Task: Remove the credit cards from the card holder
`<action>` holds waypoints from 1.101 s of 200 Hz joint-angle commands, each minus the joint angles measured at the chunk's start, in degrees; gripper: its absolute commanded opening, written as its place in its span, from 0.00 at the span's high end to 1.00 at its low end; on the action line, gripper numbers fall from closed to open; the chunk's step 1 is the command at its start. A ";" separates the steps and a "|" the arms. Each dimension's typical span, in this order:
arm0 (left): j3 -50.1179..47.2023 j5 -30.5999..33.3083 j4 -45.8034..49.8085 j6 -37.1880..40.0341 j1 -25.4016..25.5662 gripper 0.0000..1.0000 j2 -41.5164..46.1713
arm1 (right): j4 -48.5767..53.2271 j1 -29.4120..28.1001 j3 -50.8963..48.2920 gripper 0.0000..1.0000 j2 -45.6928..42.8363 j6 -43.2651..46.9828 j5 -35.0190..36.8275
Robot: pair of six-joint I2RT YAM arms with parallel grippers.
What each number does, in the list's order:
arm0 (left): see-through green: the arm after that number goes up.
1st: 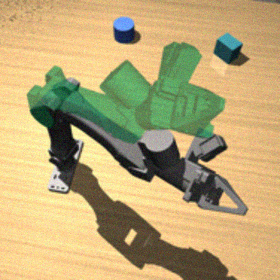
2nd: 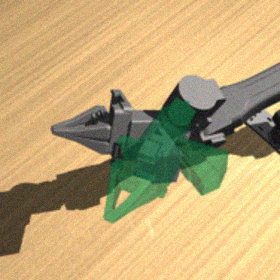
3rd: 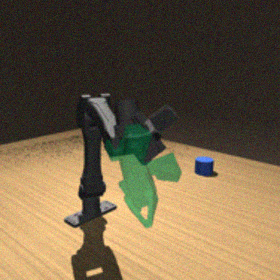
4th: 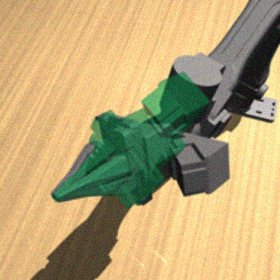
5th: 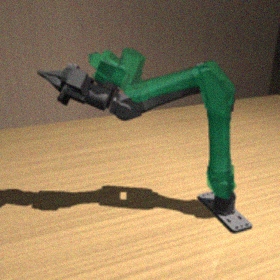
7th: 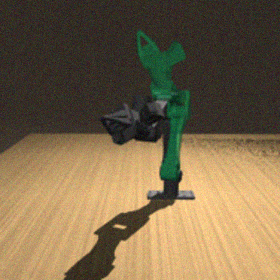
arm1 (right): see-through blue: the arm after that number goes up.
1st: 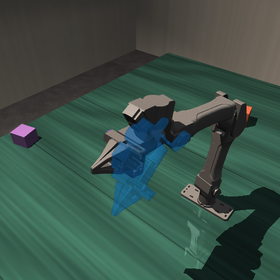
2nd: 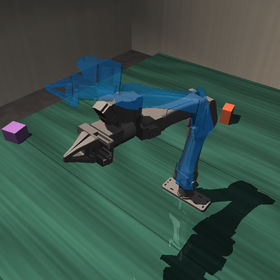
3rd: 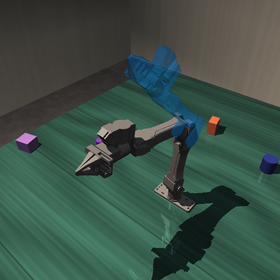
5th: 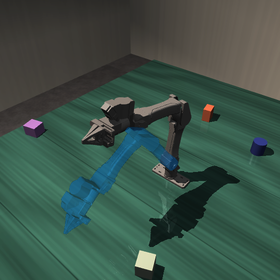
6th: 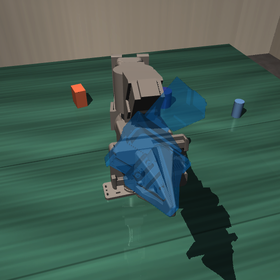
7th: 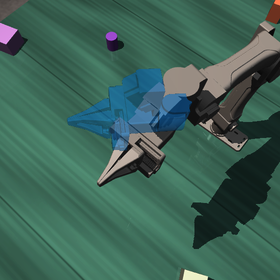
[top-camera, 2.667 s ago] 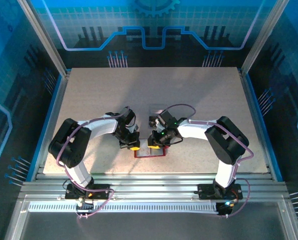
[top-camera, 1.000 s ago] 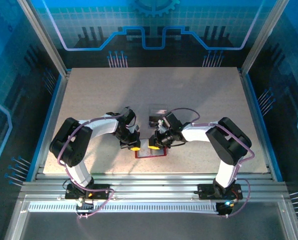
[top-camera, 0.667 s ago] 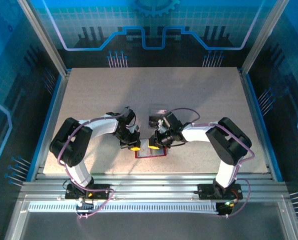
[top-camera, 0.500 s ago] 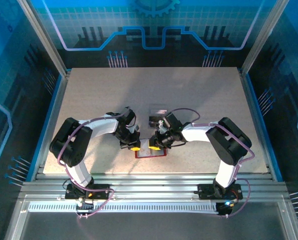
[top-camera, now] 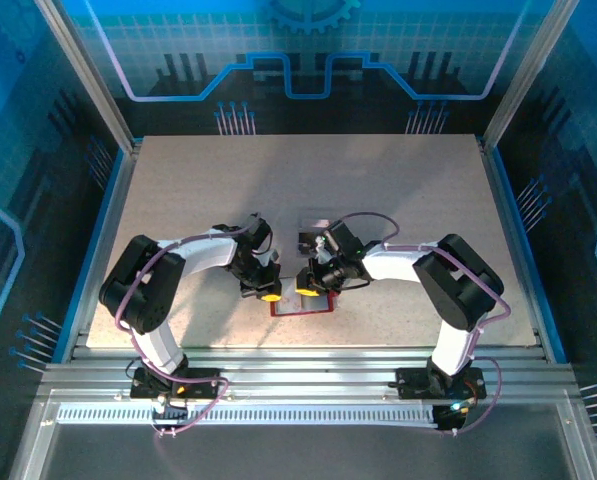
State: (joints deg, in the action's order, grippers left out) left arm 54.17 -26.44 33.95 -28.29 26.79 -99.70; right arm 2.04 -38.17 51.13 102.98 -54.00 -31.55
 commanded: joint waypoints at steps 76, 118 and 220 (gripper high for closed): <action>-0.73 1.56 1.40 1.03 0.37 1.00 -2.06 | 9.09 -1.36 4.07 0.78 3.08 4.25 4.16; -0.73 1.65 1.47 1.18 0.36 1.00 -2.19 | 17.76 -2.42 8.08 0.75 3.44 8.14 8.94; 0.04 1.52 1.73 1.22 0.37 1.00 -2.43 | 18.74 -2.51 9.20 0.74 -0.53 8.69 11.39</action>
State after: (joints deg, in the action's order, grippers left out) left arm 54.22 -26.85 33.82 -28.27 26.79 -99.92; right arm 19.25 -40.23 60.01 105.08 -45.76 -21.78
